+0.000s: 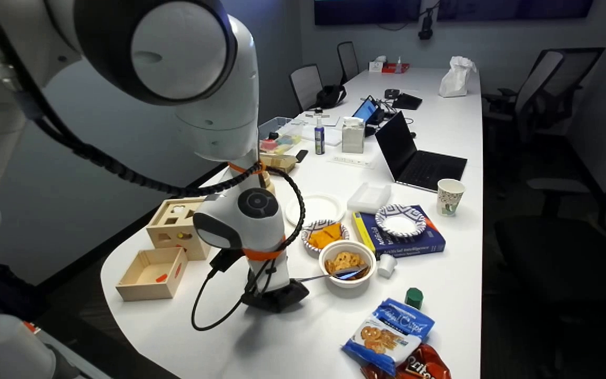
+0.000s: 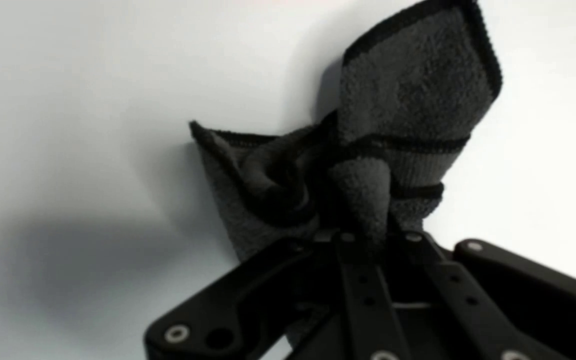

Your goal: Fold the grey towel twice, then use it to wipe the table

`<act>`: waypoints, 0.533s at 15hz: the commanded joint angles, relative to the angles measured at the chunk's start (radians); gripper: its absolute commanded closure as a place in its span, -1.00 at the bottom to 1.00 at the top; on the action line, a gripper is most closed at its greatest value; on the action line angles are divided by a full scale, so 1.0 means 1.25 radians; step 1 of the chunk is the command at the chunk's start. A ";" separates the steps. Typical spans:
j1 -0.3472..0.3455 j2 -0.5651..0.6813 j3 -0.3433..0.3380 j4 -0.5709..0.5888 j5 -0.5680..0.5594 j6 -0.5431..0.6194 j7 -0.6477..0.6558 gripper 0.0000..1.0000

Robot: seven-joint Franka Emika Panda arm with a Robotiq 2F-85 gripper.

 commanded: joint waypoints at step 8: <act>0.071 0.070 0.069 0.053 -0.125 -0.053 -0.064 0.95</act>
